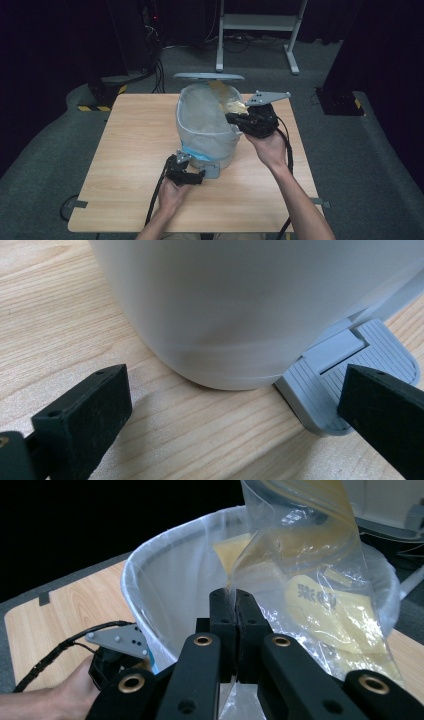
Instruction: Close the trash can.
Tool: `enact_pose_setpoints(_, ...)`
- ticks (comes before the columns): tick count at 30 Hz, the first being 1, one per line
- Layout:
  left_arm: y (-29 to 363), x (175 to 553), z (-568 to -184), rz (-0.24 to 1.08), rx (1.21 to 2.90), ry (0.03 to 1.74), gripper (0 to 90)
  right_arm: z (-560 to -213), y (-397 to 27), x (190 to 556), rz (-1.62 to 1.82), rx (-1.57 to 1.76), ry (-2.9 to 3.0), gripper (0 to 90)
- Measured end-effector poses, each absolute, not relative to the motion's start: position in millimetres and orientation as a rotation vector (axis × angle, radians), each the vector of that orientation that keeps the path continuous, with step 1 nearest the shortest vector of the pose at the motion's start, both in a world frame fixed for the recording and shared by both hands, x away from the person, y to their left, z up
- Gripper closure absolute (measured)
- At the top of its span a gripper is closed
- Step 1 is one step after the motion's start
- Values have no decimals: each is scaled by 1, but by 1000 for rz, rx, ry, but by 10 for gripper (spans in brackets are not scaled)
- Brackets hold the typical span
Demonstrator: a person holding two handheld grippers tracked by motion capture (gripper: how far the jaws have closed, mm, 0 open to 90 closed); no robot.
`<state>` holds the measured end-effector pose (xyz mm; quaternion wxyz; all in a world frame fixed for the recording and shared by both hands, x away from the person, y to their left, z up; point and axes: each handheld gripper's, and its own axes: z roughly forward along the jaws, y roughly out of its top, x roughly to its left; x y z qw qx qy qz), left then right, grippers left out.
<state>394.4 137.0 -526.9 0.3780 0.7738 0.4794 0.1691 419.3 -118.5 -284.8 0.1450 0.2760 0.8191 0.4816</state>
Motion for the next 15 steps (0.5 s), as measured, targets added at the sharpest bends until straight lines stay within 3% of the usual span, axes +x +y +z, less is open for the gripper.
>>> enact_pose_setpoints(15,137,395,-527,434,1977,1225,9,-288,-99,436,1339,813,2409,884)
